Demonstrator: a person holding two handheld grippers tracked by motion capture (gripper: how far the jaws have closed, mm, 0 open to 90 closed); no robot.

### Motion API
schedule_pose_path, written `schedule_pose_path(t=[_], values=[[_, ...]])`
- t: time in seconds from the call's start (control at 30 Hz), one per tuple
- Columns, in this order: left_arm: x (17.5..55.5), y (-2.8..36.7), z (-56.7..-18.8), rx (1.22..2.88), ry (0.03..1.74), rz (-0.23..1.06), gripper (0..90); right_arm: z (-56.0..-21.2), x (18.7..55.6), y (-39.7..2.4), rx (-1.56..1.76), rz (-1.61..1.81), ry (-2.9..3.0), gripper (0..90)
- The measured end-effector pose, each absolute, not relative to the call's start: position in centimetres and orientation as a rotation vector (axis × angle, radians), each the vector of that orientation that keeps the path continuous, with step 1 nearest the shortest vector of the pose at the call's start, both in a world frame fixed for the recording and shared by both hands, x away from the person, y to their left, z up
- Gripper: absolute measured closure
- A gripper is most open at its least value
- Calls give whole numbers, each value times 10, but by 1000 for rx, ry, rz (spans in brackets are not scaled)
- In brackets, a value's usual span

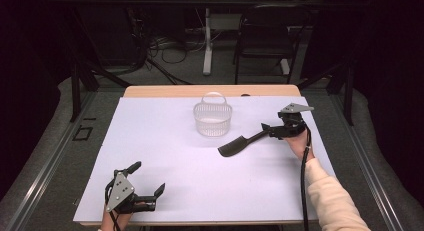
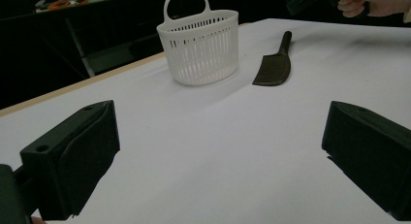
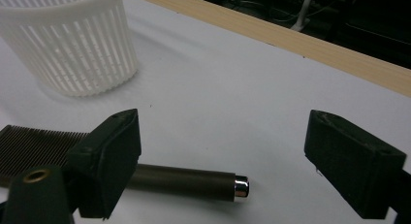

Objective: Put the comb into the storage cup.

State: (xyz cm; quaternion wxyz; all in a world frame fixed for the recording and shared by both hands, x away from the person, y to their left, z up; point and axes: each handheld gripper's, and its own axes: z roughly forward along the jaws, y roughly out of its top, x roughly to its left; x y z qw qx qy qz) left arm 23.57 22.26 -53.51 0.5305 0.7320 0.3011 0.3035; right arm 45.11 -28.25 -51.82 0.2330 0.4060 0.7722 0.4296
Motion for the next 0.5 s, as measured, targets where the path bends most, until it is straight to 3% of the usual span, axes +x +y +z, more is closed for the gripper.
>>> schedule_pose_path(t=[0.2,0.4,0.5], values=[[235,223,-535,1747,718,723,0,-524,459,-278,1114,1117,2139,307],[236,223,-535,1746,721,718,0,-529,463,-277,1083,1048,2167,690],[236,223,-535,1748,717,721,0,-533,464,-275,1070,1014,2181,826]])
